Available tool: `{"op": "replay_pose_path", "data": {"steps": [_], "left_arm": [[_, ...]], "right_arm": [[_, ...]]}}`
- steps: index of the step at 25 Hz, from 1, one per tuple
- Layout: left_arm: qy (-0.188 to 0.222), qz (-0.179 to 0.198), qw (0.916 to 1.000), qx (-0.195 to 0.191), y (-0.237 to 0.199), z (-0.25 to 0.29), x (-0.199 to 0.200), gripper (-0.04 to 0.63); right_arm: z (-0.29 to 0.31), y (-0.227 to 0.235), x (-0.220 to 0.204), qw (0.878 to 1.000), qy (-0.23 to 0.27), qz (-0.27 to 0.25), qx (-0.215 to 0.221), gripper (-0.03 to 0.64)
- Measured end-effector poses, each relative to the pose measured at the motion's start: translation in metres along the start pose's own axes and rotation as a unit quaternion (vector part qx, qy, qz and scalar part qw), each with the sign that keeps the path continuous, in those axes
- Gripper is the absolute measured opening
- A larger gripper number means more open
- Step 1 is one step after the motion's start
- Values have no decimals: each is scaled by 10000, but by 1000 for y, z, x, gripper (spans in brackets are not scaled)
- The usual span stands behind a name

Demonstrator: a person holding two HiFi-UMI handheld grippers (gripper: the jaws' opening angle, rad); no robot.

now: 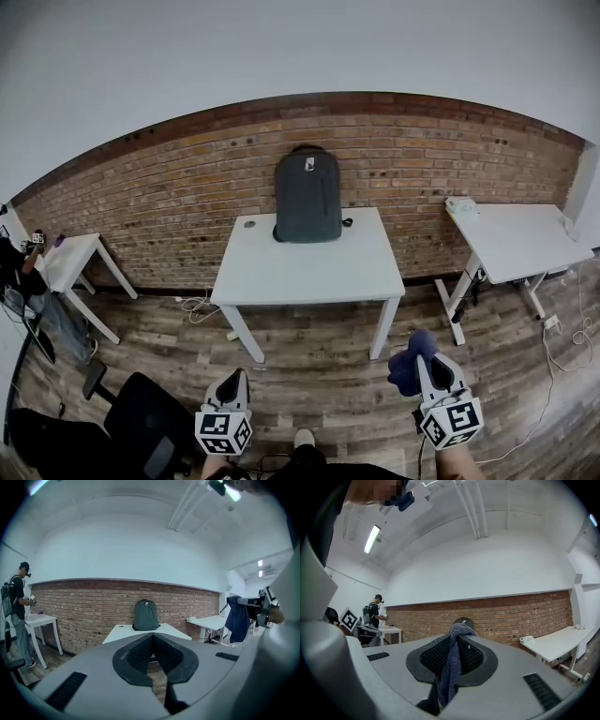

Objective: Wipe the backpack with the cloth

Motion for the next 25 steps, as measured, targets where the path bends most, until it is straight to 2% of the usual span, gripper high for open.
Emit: {"op": "replay_pose_path", "data": {"steps": [8,17,20,25], "left_arm": [[-54,-81,9996,-256,-49,63,20,-3],[-135,-58,9995,-264,-123,115,35,-3],[-119,-190,9991,-358,-137,130,37,-3],[-209,-181,9983,-522,-153,150,38,-3]], "right_arm": [[67,-10,16,9995,-159,-46,-273,35],[146,-23,39,9983,-190,-155,-525,35],[164,-29,39,9981,-249,-128,-549,35],[181,-39,36,9974,-338,-79,-633,35]]}}
Point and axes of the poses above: the fingertips, and each gripper's own axes: z forward along the fingers, y to its right, x out of its top, the point moved 4 cm from there along -z, backward along the fingers, and after that the axes turned 10 degrees about -y, right-handed, at the moved point
